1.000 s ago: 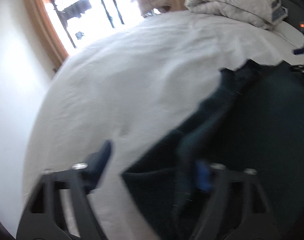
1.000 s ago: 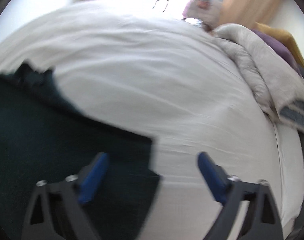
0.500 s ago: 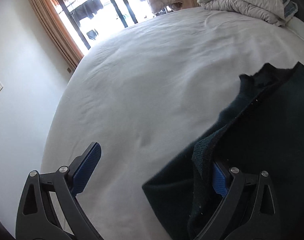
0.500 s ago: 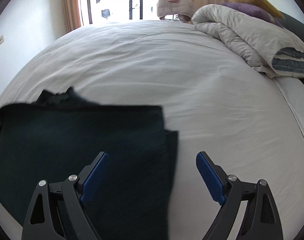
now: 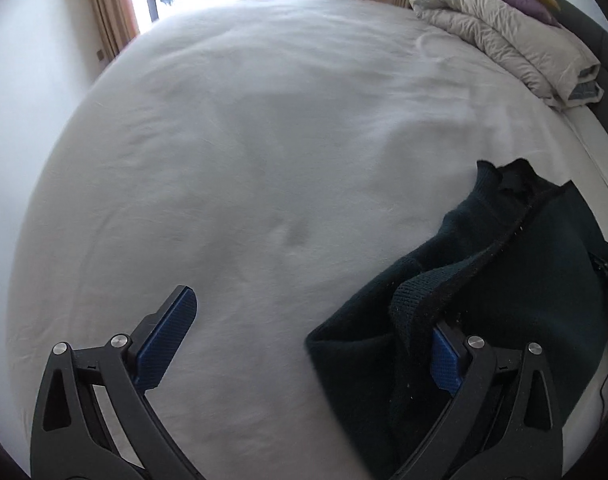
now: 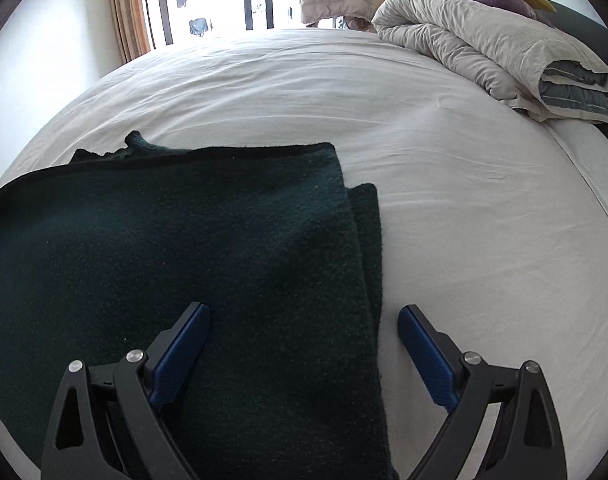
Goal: Fold small clothes
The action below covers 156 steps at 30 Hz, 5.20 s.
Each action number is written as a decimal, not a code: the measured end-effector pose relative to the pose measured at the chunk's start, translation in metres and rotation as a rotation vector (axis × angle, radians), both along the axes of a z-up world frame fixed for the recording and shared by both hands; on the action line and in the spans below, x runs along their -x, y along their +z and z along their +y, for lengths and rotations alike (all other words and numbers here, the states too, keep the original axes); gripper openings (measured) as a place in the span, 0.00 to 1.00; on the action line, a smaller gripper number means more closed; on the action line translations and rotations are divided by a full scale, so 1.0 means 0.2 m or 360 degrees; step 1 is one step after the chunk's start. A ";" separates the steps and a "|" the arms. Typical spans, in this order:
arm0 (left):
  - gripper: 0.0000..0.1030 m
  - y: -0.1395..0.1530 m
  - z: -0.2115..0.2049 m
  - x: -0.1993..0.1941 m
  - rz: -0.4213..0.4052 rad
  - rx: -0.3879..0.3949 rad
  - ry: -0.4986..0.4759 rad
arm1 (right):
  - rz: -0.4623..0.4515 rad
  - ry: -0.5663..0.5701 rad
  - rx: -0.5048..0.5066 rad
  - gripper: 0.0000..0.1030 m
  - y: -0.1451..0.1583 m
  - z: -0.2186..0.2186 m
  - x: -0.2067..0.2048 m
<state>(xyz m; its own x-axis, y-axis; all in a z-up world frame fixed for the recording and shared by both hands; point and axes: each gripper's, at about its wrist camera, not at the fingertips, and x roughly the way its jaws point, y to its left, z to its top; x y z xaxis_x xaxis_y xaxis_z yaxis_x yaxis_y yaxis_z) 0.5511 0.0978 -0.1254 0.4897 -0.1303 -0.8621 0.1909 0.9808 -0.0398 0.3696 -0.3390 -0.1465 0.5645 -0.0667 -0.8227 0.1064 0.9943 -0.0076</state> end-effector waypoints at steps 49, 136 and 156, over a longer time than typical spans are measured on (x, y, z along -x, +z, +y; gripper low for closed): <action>0.63 0.00 -0.18 1.11 -0.0059 0.0421 0.0071 | -0.0201 -0.0125 -0.0423 0.82 0.05 -0.23 0.41; 0.22 0.00 -0.45 0.97 -0.0295 0.0280 0.0053 | -0.0373 -0.0030 -0.0668 0.57 0.26 -0.17 0.33; 0.22 -0.21 -0.27 1.04 -0.0245 0.0541 0.0111 | -0.0040 0.0263 -0.0967 0.32 0.07 -0.45 0.48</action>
<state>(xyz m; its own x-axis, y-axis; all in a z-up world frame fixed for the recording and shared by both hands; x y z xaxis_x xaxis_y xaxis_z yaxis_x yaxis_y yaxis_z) 0.3434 0.0431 -0.1667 0.6281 -0.3578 -0.6910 0.1531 0.9275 -0.3411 0.2742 -0.4283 -0.1320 0.5470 0.4982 -0.6728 -0.0559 0.8236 0.5644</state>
